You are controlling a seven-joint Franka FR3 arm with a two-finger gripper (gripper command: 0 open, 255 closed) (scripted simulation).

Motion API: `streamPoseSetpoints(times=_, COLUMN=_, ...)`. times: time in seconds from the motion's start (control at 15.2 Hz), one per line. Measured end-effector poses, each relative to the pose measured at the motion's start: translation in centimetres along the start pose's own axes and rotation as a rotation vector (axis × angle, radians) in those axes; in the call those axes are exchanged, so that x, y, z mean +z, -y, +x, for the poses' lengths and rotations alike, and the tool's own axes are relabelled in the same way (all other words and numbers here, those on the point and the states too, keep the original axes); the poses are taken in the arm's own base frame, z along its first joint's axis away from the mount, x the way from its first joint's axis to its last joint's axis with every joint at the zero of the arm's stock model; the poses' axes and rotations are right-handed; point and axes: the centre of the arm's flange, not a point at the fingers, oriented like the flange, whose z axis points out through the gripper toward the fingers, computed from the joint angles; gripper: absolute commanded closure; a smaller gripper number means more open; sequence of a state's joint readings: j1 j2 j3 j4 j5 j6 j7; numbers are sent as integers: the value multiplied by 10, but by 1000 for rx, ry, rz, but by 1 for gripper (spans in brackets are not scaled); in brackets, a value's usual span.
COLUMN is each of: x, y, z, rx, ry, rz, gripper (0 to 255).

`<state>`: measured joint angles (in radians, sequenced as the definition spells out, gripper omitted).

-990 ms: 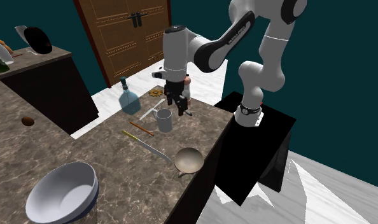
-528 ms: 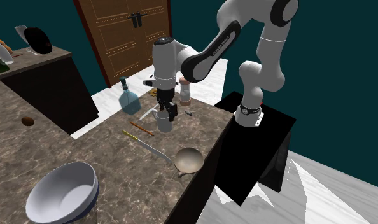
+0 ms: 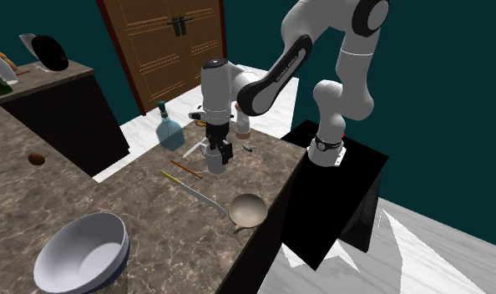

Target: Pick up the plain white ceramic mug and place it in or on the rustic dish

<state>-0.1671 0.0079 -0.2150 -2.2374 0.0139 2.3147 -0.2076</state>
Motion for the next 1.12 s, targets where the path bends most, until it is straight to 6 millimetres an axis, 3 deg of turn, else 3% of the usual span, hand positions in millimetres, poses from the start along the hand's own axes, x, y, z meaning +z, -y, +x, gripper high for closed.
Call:
streamPoseSetpoints(times=0.13, x=0, y=0, z=0, rx=0, ry=0, rz=0, gripper=0)
streamPoseSetpoints(times=0.2, x=0, y=0, z=0, rx=0, ry=0, rz=0, gripper=255)
streamPoseSetpoints(times=0.86, x=0, y=0, z=0, rx=0, ry=0, rz=0, gripper=255)
streamPoseSetpoints(times=1.12, x=-16, y=-1, z=1, rx=0, ry=0, rz=0, gripper=255)
